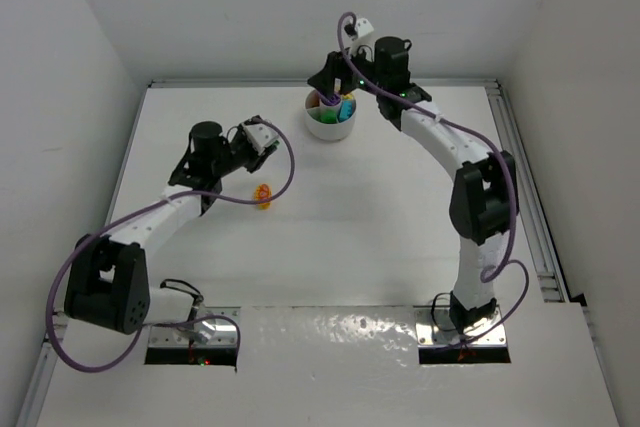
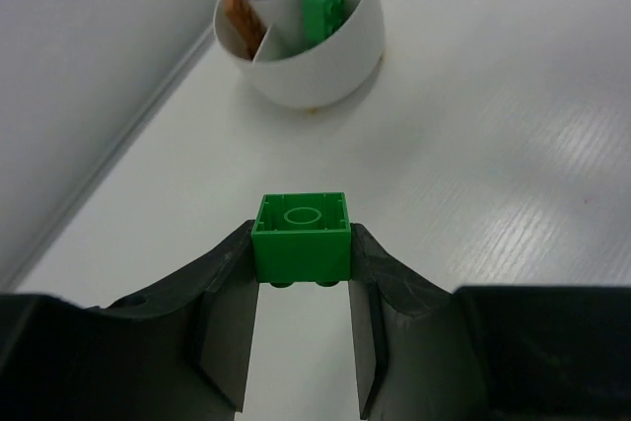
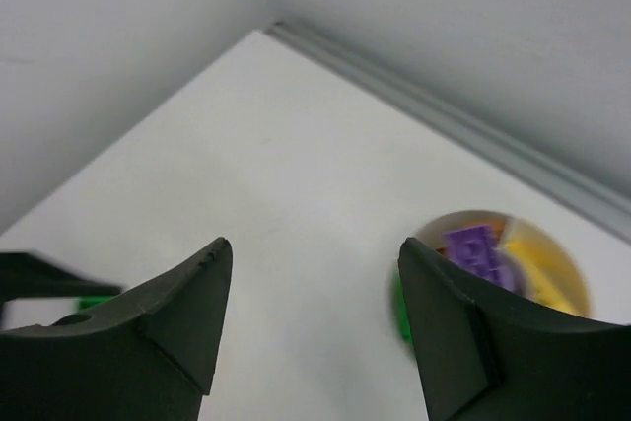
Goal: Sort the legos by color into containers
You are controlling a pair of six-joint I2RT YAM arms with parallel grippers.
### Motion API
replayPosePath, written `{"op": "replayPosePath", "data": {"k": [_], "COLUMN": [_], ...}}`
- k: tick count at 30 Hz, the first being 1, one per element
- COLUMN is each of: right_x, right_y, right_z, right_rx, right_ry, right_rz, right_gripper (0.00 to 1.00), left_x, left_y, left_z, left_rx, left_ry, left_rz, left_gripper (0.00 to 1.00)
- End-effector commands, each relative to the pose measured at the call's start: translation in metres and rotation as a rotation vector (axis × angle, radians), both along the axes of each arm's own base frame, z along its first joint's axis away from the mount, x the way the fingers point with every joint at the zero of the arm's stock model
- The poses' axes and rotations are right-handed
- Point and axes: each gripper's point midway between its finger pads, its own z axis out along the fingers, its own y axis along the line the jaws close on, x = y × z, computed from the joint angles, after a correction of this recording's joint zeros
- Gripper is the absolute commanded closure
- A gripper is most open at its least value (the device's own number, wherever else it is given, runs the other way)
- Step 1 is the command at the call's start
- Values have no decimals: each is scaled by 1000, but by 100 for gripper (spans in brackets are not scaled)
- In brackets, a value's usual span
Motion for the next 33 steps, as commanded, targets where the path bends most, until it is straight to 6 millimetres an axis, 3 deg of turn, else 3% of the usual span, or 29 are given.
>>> {"op": "replayPosePath", "data": {"k": [1,3,6,10,20,25,27,28,31,33], "right_x": [-82,-117,-143,-144,-156,-152,-148,-148,-144,-142], "right_y": [38,62,83,91,102,107,109,110,113,112], "right_z": [-2,3,9,20,2,-3,0,1,5,0], "right_rx": [32,16,77,170,134,128,143,151,156,141], "right_ry": [275,271,274,300,325,335,324,325,313,329], "right_rz": [253,345,410,406,442,438,434,435,437,424], "right_gripper": [32,29,26,26,32,34,39,54,77,77], "left_x": [-8,-7,-7,-12,-10,-9,-10,-11,-13,-13], "left_y": [-18,-22,-28,-33,-32,-33,-33,-34,-33,-33], "left_z": [65,76,83,83,91,96,95,94,93,93], "left_rx": [-35,-47,-46,-51,-68,-82,-84,-84,-90,-93], "left_ry": [-317,-336,-341,-331,-323,-327,-320,-315,-304,-304], "left_rz": [-170,-185,-229,-265,-248,-242,-249,-252,-249,-244], "left_gripper": [100,100,100,100,100,100,100,100,100,100]}}
